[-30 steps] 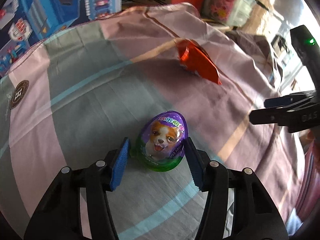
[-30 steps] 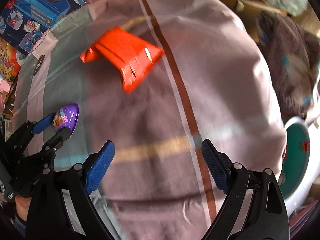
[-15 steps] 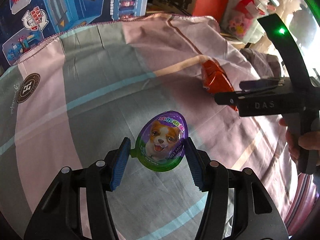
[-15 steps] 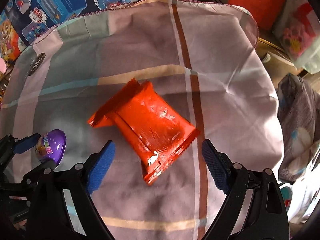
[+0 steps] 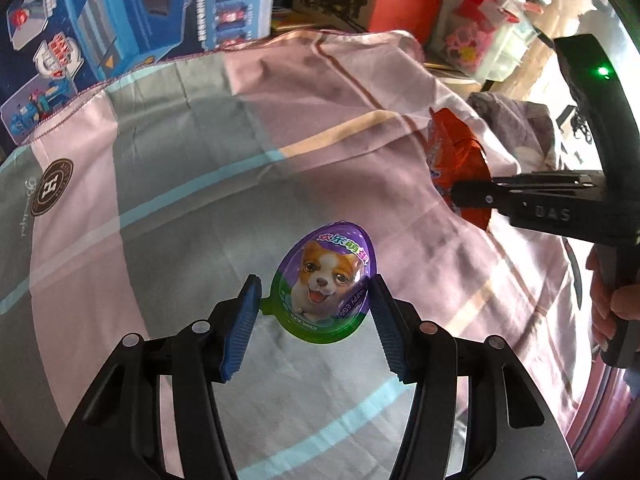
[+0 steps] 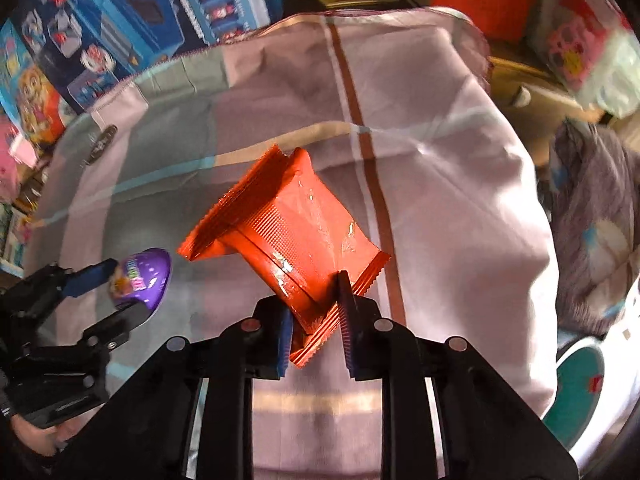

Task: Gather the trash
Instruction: 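Carry egg and packet over the teal bucket and open both tools to drop them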

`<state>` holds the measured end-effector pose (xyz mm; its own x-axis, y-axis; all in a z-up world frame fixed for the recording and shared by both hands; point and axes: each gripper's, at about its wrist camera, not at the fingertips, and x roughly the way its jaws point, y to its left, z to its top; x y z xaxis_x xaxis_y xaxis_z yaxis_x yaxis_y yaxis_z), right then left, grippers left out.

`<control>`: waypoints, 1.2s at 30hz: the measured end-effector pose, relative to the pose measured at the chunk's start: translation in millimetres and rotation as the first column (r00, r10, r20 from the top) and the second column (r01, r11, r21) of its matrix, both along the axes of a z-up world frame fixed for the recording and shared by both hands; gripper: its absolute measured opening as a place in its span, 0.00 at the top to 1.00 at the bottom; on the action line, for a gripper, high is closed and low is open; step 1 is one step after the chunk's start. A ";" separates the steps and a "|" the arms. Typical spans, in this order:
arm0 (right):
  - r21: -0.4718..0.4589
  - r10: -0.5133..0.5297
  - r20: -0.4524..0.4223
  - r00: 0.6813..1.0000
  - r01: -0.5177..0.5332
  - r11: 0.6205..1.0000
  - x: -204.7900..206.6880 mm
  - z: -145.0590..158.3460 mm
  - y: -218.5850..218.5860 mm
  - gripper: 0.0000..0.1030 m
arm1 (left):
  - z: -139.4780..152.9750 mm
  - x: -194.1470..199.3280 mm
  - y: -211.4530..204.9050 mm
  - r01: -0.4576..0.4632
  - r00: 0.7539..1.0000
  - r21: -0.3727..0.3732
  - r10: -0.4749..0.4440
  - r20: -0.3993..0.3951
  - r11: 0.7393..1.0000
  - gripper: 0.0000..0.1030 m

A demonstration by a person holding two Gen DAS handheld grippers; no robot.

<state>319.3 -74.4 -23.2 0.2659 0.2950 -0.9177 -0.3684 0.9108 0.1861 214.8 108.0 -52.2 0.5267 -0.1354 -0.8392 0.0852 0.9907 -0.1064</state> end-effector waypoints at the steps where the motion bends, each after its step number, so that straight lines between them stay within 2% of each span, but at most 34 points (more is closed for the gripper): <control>1: 0.025 -0.013 -0.014 1.000 0.013 1.000 -5.8 2.8 -10.1 0.81 | 3.1 -1.8 -3.9 0.006 1.000 -0.003 -0.006 0.003 1.000 0.45; 6: 0.102 -0.081 -0.036 0.996 0.084 0.991 -35.4 17.0 -57.6 0.82 | 14.9 -13.0 -34.6 0.057 0.998 -0.015 -0.057 0.018 0.998 0.45; 14: 0.150 -0.228 -0.028 0.973 0.229 0.962 -82.9 37.1 -151.6 0.81 | 28.6 -28.6 -110.1 0.181 0.983 -0.036 -0.179 0.050 0.983 0.45; 17: 0.158 -0.299 -0.024 0.954 0.299 0.941 -100.1 41.0 -191.5 0.81 | 29.2 -32.8 -145.8 0.240 0.970 -0.040 -0.238 0.050 0.970 0.45; 27: 0.174 -0.511 -0.031 0.859 0.508 0.844 -158.9 42.4 -326.7 0.81 | 37.2 -49.6 -255.3 0.407 0.913 -0.029 -0.405 0.058 0.913 0.45; 32: 0.180 -0.581 -0.068 0.811 0.583 0.792 -176.6 24.3 -378.4 0.80 | 34.2 -52.0 -301.7 0.465 0.885 -0.003 -0.465 0.039 0.885 0.45; 36: 0.179 -0.601 -0.102 0.793 0.609 0.773 -179.9 6.0 -401.2 0.79 | 25.3 -51.1 -336.2 0.499 0.866 0.014 -0.499 0.011 0.866 0.45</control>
